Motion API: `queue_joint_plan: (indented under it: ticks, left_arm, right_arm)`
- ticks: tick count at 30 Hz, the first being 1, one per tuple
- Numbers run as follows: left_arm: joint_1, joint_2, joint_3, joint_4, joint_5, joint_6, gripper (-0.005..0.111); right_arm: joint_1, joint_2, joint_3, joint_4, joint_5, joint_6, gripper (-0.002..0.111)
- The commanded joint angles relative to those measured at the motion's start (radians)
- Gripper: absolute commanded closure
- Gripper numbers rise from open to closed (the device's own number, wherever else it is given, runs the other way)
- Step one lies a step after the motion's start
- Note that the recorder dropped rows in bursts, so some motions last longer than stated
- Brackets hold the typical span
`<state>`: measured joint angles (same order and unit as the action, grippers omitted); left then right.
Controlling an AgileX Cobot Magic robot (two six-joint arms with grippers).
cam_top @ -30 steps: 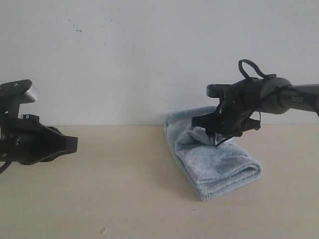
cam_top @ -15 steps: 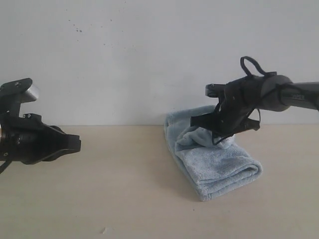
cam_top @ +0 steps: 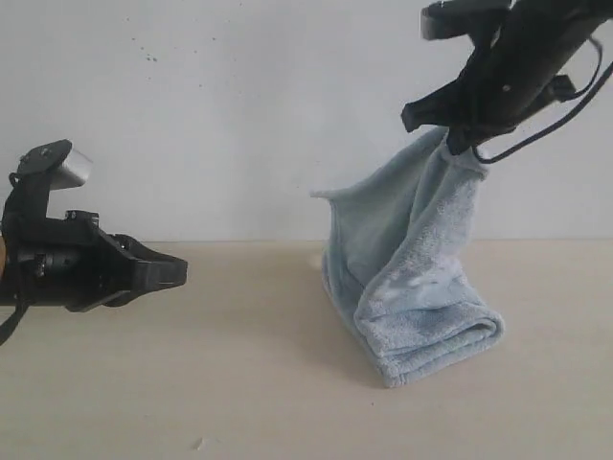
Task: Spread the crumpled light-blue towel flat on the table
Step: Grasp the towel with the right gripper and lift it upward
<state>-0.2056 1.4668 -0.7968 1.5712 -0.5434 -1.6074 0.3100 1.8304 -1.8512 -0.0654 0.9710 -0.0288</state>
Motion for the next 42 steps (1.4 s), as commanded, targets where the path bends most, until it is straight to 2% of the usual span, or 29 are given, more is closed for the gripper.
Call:
queue_joint_plan:
  ticks: [1,3,9,12,13,16,17,21,25,27,29,32,34,37,40,41,42]
  left_arm:
    - [-0.004,-0.007,-0.006,-0.02,-0.003,0.04,0.103]
    - [-0.004,-0.007,-0.006,-0.022,-0.003,0.04,0.103]
    - [-0.004,-0.007,-0.006,-0.055,-0.026,0.066,0.103]
    - [-0.004,-0.005,-0.006,-0.12,-0.148,0.176,0.102]
    - [-0.004,0.002,-0.006,-0.153,-0.236,0.239,0.099]
    - [-0.004,0.03,-0.006,-0.182,-0.365,0.305,0.088]
    - [-0.004,0.051,-0.006,-0.188,-0.424,0.34,0.079]
    - [-0.004,0.15,-0.006,-0.188,-0.558,0.354,0.051]
    - [-0.012,0.227,-0.006,-0.17,-0.612,0.413,0.037]
    - [-0.033,0.231,-0.006,-0.151,-0.612,0.473,0.035]
    - [-0.092,0.231,-0.006,-0.151,-0.614,0.524,0.034]
    - [-0.17,0.231,-0.006,-0.147,-0.608,0.559,0.034]
    - [-0.197,0.231,-0.006,-0.147,-0.61,0.563,0.034]
    - [-0.211,0.231,-0.006,-0.147,-0.614,0.563,0.034]
    - [-0.211,0.231,-0.006,-0.164,-0.615,0.563,0.034]
    - [-0.211,0.231,-0.006,-0.178,-0.615,0.563,0.034]
    - [-0.211,0.231,-0.006,-0.204,-0.615,0.563,0.034]
  right_arm:
    - [0.0,-0.146,-0.005,0.037,0.182,-0.118,0.108]
    - [0.0,-0.211,-0.005,0.037,0.25,-0.131,0.108]
    - [0.0,-0.348,-0.005,0.113,0.25,-0.249,0.108]
    - [0.0,-0.379,-0.005,0.137,0.25,-0.268,0.108]
    - [0.0,-0.382,-0.005,0.153,0.25,-0.268,0.108]
    - [0.0,-0.382,0.024,0.244,0.25,-0.314,0.108]
    - [0.0,-0.382,0.063,0.311,0.25,-0.377,0.108]
    - [0.0,-0.376,0.178,0.331,0.25,-0.434,0.108]
    - [0.0,-0.376,0.214,0.303,0.25,-0.45,0.108]
    - [0.0,-0.376,0.214,0.305,0.25,-0.45,0.108]
    - [0.0,-0.363,0.214,0.315,0.25,-0.424,0.108]
    - [0.0,-0.311,0.214,0.332,0.18,-0.221,0.108]
    - [0.0,-0.281,0.214,0.386,0.117,-0.187,0.108]
    - [0.001,-0.224,0.214,0.512,0.063,-0.249,0.108]
    - [0.003,-0.14,0.214,0.61,0.07,-0.391,0.108]
    - [0.011,-0.119,0.214,0.608,0.063,-0.417,0.107]
    - [0.028,-0.077,0.214,0.608,0.035,-0.463,0.099]
